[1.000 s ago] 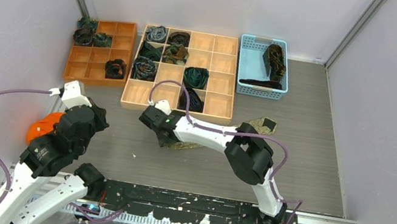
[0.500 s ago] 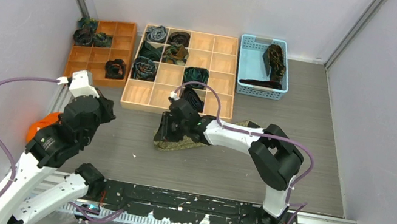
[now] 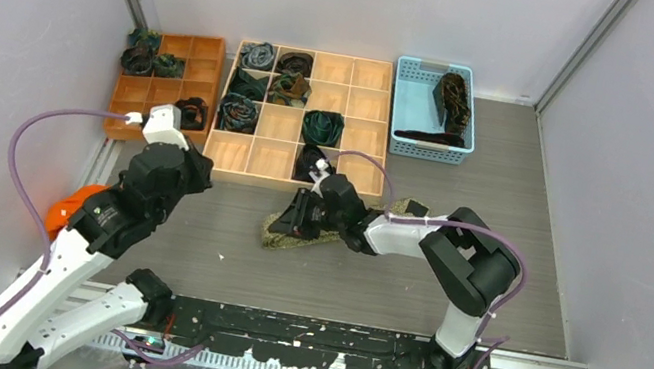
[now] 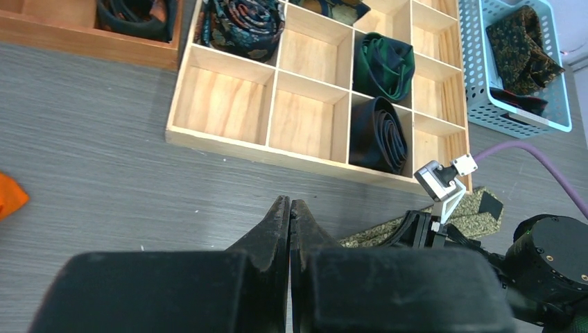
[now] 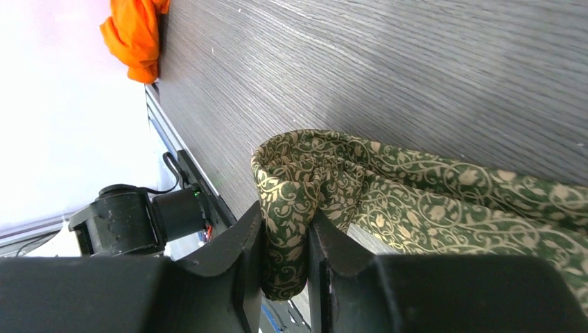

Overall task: Roll the ties
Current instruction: Roll the tie at the center of the board.

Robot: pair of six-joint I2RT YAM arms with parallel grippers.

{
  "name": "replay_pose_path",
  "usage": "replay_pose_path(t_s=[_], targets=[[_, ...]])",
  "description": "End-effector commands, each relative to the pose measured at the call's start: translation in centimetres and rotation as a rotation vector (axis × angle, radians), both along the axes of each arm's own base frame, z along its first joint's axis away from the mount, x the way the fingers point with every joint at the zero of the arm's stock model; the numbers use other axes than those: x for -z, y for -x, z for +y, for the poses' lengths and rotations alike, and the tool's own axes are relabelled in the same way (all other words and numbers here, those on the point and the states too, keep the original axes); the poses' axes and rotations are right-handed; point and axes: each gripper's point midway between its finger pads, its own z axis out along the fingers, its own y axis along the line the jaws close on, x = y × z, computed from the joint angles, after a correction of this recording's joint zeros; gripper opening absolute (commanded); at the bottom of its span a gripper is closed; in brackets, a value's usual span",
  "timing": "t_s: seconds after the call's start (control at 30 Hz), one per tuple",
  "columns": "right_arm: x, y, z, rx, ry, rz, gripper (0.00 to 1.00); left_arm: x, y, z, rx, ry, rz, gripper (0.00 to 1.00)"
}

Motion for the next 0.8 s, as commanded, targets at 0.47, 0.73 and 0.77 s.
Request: replay_pose_path(t_s=[0.47,0.73,0.77], targets=[[-0.4,-2.2,-4.0,0.065,0.049,-0.095,0.51,1.2,-2.7,-4.5,0.124,0.081,0.008,0.00],[-2.7,-2.7,-5.5,0.090,0.121,-0.164,0.57,3.6,-3.2,-5.9,0.170,0.088,0.051,0.00],[-2.9,-2.8,-5.7,0.096,0.132,-0.172,0.57,4.0,-3.3,-6.2,0.175,0.087,0.061,0.00]])
